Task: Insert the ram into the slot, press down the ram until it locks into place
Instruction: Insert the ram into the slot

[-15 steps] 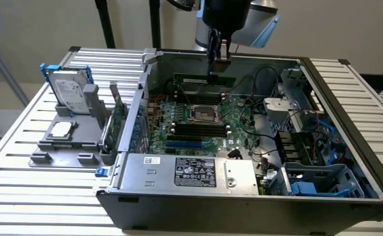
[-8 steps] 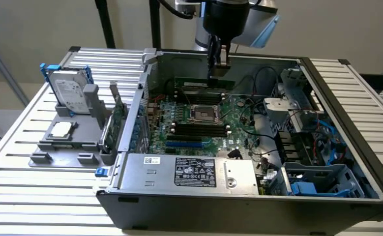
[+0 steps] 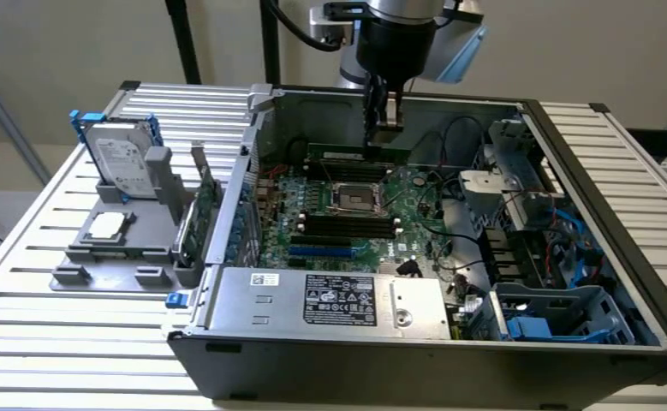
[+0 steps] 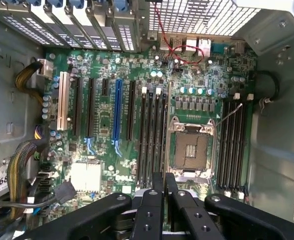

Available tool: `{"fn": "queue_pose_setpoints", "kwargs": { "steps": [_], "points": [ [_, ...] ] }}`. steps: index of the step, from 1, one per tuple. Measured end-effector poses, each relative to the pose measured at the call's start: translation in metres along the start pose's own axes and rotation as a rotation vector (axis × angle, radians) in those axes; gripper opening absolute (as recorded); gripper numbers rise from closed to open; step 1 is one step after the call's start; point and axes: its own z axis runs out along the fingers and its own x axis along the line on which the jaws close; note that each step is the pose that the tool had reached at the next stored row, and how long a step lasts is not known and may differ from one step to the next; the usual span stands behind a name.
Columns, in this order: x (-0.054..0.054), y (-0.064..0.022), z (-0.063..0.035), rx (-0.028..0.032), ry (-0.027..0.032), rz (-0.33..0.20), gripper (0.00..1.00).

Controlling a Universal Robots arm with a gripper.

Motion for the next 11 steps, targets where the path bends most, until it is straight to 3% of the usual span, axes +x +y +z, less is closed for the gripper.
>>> {"fn": "queue_pose_setpoints", "kwargs": {
  "steps": [11],
  "points": [
    [0.000, -0.0028, 0.0199, 0.0000, 0.0001, -0.001, 0.13]
  ]
}}
